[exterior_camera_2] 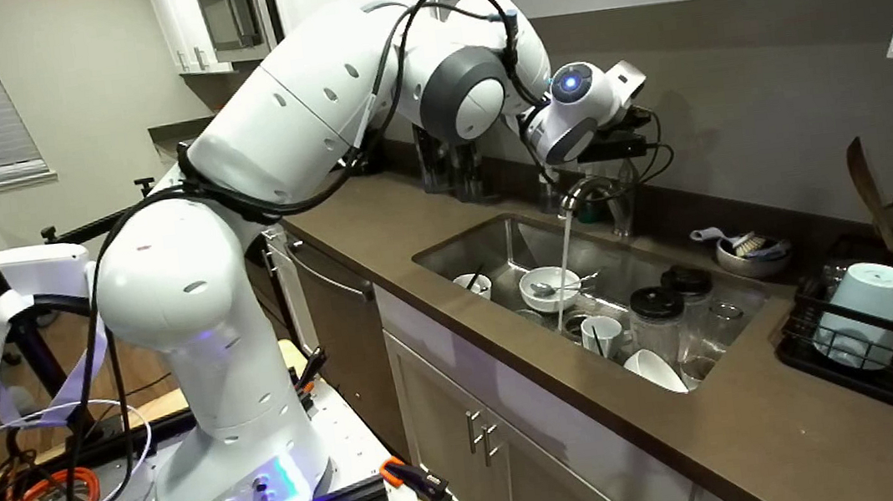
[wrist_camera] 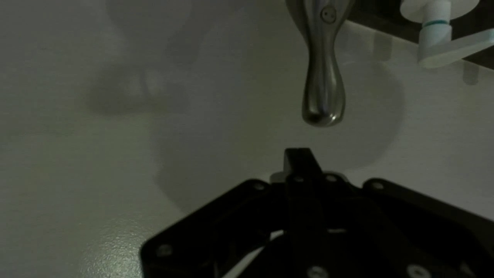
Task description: Close the tap
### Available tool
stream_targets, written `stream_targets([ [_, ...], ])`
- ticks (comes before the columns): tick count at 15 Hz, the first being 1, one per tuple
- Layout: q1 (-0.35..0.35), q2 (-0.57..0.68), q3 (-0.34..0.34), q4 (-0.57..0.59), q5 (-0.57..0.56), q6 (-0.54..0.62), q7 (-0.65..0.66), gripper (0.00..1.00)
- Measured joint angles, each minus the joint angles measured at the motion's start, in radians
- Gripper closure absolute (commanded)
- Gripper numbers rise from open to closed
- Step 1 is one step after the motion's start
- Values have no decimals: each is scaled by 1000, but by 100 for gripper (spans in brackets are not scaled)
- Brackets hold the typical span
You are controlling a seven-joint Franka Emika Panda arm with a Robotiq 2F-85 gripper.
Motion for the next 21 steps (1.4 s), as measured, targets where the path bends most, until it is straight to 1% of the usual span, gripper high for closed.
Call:
stream_targets([
  [5,49,5,-60,33,17,-34,30,100],
  [13,142,6,-188,74,30,-74,104,100],
  [15,172,4,-233,87,37,-92,135,100],
  [16,190,1,-262,94,47,-105,153,100],
  [18,222,-9,-322,103,-1,-147,272,100],
  [21,249,-23,-368,121,8,-228,334,100],
])
